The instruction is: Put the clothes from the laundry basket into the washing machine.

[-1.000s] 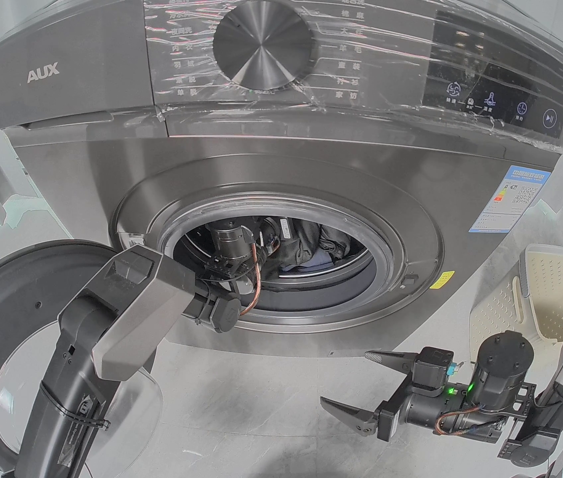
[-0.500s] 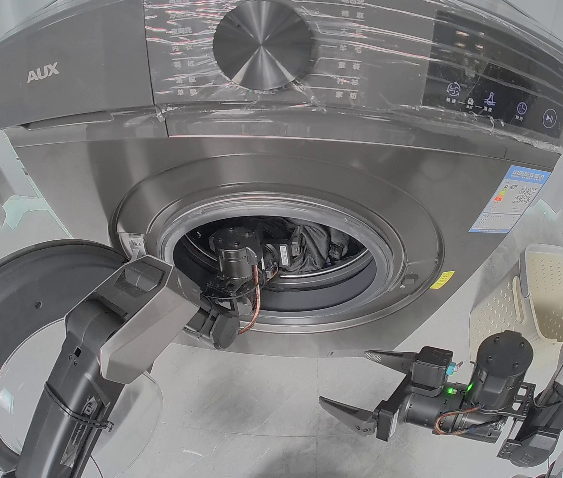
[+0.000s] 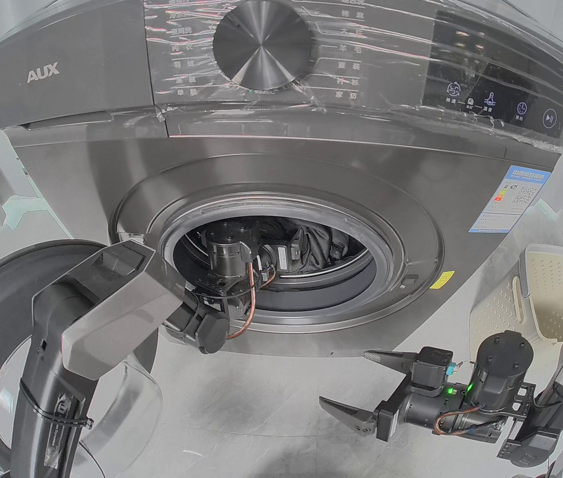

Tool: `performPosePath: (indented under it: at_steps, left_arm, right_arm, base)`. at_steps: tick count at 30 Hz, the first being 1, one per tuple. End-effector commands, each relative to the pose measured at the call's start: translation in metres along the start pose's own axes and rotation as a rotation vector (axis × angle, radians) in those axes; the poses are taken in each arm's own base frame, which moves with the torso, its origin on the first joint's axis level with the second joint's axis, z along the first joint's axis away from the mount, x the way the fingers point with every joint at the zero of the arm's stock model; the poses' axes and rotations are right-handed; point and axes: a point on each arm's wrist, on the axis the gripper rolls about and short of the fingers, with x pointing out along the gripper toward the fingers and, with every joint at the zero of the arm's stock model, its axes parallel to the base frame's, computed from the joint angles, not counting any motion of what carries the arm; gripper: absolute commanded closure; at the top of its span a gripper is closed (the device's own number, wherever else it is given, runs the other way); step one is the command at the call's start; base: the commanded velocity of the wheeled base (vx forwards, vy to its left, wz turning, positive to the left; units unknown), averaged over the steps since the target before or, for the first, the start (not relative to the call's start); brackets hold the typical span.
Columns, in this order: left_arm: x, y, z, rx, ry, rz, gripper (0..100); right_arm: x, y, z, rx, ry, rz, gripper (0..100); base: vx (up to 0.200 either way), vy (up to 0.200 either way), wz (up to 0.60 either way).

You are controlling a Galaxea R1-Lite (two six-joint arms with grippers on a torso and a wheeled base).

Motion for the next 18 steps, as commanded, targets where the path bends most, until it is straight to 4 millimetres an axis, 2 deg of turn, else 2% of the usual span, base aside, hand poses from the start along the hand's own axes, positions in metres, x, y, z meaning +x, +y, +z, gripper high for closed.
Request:
performPosePath:
  at_steps: [1, 6, 8, 9, 13, 18]
  left_arm:
    - [-0.054, -0.019, 0.029, 0.009, 0.047, -0.067, 0]
    - [-0.093, -0.034, 0.022, 0.02, 0.104, -0.148, 0]
    - [-0.099, -0.037, 0.021, 0.019, 0.103, -0.158, 0]
    - [-0.112, -0.042, 0.022, 0.016, 0.097, -0.182, 0]
    - [-0.139, -0.051, 0.025, 0.007, 0.083, -0.233, 0]
    - [-0.189, -0.063, 0.033, -0.032, 0.067, -0.339, 0]
  right_arm:
    - [-0.001, 0.001, -0.001, 0.001, 0.005, 0.002, 0]
    - [-0.003, 0.004, -0.003, 0.005, 0.017, 0.013, 0]
    - [-0.003, 0.004, -0.003, 0.007, 0.016, 0.013, 0]
    - [-0.006, 0.003, -0.002, 0.009, 0.012, 0.009, 0]
    - [-0.016, 0.001, 0.004, 0.009, -0.009, -0.001, 0]
    - [-0.033, -0.005, 0.014, 0.012, -0.06, -0.028, 0]
  base:
    - [0.0, 0.0, 0.0]
    - [0.0, 0.0, 0.0]
    - [0.0, 0.0, 0.0]
    - [0.0, 0.0, 0.0]
    - [0.0, 0.0, 0.0]
    - [0.0, 0.0, 0.0]
